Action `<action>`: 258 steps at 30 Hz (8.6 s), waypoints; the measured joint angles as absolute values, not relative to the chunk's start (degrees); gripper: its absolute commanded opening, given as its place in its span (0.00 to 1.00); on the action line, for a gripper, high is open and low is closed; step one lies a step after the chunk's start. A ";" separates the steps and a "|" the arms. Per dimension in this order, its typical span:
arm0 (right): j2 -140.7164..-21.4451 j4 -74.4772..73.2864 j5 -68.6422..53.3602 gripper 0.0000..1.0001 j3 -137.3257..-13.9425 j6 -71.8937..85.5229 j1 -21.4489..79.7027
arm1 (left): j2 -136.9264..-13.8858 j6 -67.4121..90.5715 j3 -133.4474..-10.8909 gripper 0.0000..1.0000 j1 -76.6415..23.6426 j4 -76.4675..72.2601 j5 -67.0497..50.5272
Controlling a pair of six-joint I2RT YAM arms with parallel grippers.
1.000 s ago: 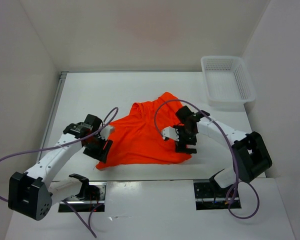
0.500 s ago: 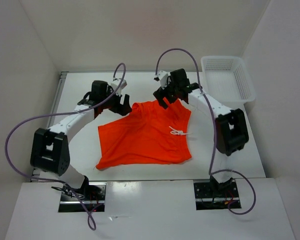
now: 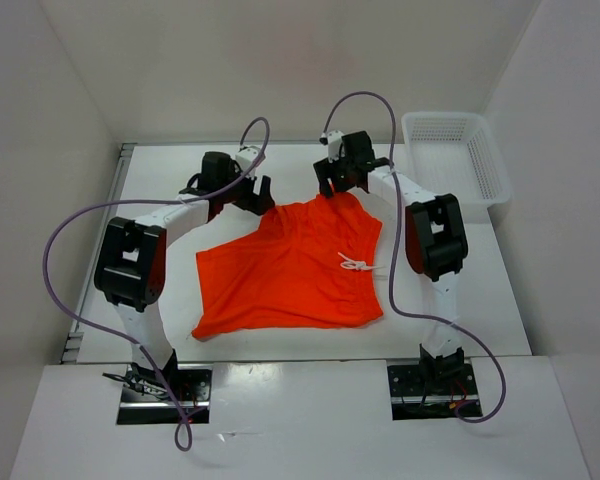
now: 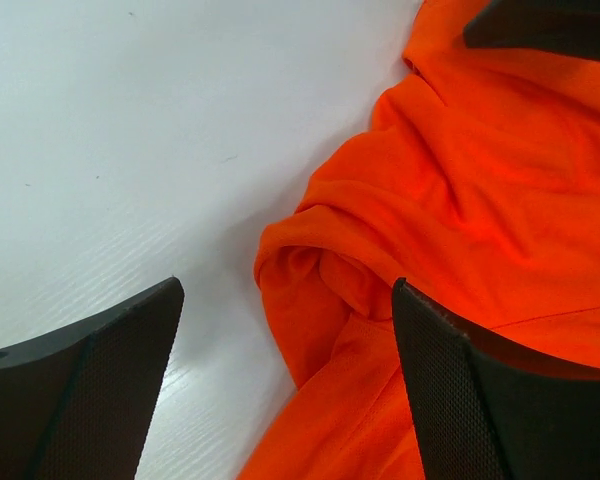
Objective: Fold and stack the shorts
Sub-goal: Fold the shorts
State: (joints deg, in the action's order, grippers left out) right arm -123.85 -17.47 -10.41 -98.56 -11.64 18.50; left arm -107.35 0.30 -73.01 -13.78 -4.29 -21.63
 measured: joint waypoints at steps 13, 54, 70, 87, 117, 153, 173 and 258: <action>-126.28 -17.76 -10.68 0.61 -97.69 -10.92 19.42 | -101.16 0.27 -66.00 0.91 -13.78 -4.91 -20.53; -95.98 -41.58 -23.68 0.68 -81.97 -39.55 31.40 | -82.94 0.23 -53.08 0.93 -10.96 -4.62 -8.97; -108.71 -26.22 -28.67 0.81 -79.55 -5.19 26.48 | -81.65 0.23 -49.82 0.93 -10.96 -3.88 -9.34; -109.86 -21.76 -23.27 0.19 -75.77 -0.78 29.28 | -81.62 0.23 -48.95 0.93 -10.96 -3.88 -10.39; -109.30 -38.87 -19.42 0.64 -88.58 -43.75 52.40 | -74.41 0.19 -48.71 0.93 -7.40 0.23 -10.37; -76.05 -25.23 -14.57 0.68 -55.29 -23.11 18.96 | -96.23 0.16 -56.47 0.63 -32.14 4.01 -2.92; -76.03 -23.77 -25.08 0.68 -47.05 -23.00 17.50 | -96.14 0.19 -55.88 0.00 -32.82 6.57 -1.96; -78.22 -23.49 -26.87 0.00 -44.42 -32.62 17.54 | -91.79 0.14 -54.00 0.16 -36.14 3.77 15.84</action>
